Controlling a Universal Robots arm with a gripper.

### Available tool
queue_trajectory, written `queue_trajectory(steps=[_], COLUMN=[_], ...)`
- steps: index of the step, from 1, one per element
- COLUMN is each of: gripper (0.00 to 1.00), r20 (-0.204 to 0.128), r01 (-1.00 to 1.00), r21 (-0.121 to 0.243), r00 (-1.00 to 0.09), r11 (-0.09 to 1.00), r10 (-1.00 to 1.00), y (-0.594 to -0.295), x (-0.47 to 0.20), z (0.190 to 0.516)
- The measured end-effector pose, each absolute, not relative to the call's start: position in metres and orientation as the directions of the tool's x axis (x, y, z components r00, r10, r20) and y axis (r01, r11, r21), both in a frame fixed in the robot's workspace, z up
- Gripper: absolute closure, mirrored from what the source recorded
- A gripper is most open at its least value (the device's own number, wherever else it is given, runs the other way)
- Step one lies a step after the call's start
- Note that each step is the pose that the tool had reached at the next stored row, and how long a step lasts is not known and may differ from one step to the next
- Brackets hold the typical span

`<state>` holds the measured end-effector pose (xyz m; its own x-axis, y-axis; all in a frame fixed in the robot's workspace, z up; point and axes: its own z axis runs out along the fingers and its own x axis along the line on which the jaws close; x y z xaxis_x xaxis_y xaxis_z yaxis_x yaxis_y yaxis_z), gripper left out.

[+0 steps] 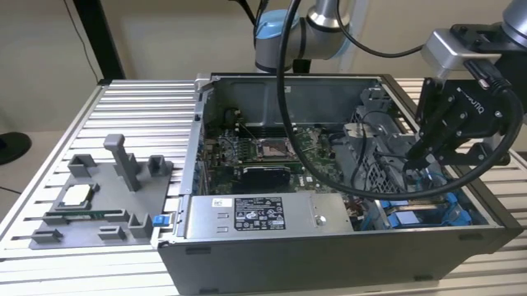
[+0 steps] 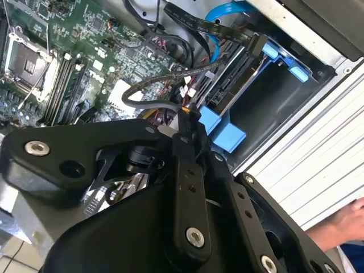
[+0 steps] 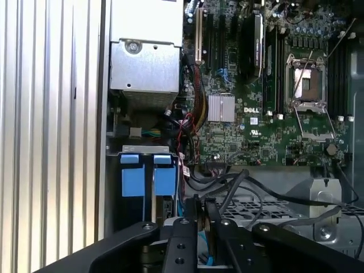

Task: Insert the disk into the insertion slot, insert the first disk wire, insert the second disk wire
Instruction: 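Insert the first disk wire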

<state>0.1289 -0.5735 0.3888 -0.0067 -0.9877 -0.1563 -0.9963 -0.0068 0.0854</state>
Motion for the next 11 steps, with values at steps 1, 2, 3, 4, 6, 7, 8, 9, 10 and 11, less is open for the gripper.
queue_trajectory(steps=[1, 2, 3, 4, 6, 7, 8, 9, 10, 11], gripper=[0.0, 0.0, 0.0, 0.0, 0.0, 0.0, 0.0, 0.0, 0.0, 0.0], r20=[-0.157, -0.157, -0.158, -0.16, -0.162, -0.164, -0.164, -0.165, -0.167, -0.171], r01=[-0.996, -0.996, -0.996, -0.996, -0.996, -0.996, -0.996, -0.996, -0.996, -0.996], r21=[0.085, 0.085, 0.085, 0.085, 0.085, 0.085, 0.085, 0.085, 0.085, 0.085], r00=[-0.007, -0.007, -0.007, -0.006, -0.005, -0.004, -0.003, -0.002, -0.001, 0.0], r11=[-0.007, -0.007, -0.007, -0.007, -0.009, -0.01, -0.011, -0.013, -0.014, -0.015], r10=[-0.988, -0.988, -0.987, -0.987, -0.987, -0.987, -0.986, -0.986, -0.986, -0.985], y=[-0.5736, -0.5738, -0.574, -0.5746, -0.5768, -0.5777, -0.5782, -0.5785, -0.5785, -0.5785], x=[0.1289, 0.1289, 0.1289, 0.1289, 0.1289, 0.1289, 0.1289, 0.129, 0.129, 0.129], z=[0.3888, 0.3888, 0.3886, 0.3885, 0.3881, 0.3878, 0.3876, 0.3872, 0.3867, 0.3862])
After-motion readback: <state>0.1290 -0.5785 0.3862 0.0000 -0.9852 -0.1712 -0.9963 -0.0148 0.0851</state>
